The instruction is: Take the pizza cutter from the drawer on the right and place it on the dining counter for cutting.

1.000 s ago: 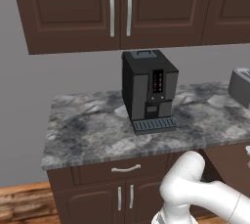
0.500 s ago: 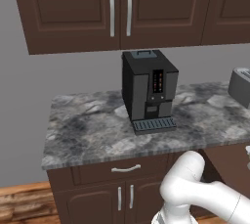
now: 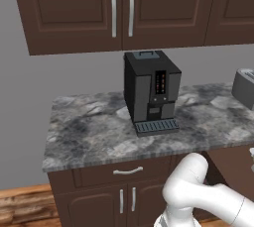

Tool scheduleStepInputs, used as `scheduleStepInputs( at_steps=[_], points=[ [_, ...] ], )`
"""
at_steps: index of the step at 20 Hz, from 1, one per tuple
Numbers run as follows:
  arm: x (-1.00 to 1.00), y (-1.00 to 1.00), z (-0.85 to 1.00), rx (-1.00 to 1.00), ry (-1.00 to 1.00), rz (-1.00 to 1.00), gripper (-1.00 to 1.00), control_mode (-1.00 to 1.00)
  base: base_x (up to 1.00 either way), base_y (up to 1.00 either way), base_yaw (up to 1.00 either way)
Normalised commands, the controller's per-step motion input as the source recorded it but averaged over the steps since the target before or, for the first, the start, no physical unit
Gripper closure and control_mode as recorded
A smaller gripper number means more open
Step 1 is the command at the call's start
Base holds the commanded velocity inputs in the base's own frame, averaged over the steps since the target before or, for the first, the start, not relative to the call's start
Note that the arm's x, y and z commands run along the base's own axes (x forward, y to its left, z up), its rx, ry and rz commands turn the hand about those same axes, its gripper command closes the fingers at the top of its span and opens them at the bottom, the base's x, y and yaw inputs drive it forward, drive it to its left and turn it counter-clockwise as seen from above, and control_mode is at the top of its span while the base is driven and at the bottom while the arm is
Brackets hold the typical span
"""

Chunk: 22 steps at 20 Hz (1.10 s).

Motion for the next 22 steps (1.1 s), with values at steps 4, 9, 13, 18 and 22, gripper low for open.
scheduleStepInputs(
  at_steps=[4, 9, 13, 18, 22],
  points=[
    [0.0, 0.0, 0.0, 0.0, 0.0, 0.0, 1.0, -1.0, 0.0, 0.0, 0.0],
    [0.0, 0.0, 0.0, 0.0, 0.0, 0.0, 1.0, -1.0, 0.0, 0.0, 0.0],
    [0.0, 0.0, 0.0, 0.0, 0.0, 0.0, 1.0, -1.0, 0.0, 0.0, 0.0],
    [-0.3, -0.27, 0.0, 0.0, 0.0, 0.0, 1.0, -1.0, 0.0, 0.0, 0.0],
    [-0.5, -0.55, 0.1, 0.0, 0.0, 0.0, 1.0, -1.0, 0.0, 0.0, 0.0]
  ],
)
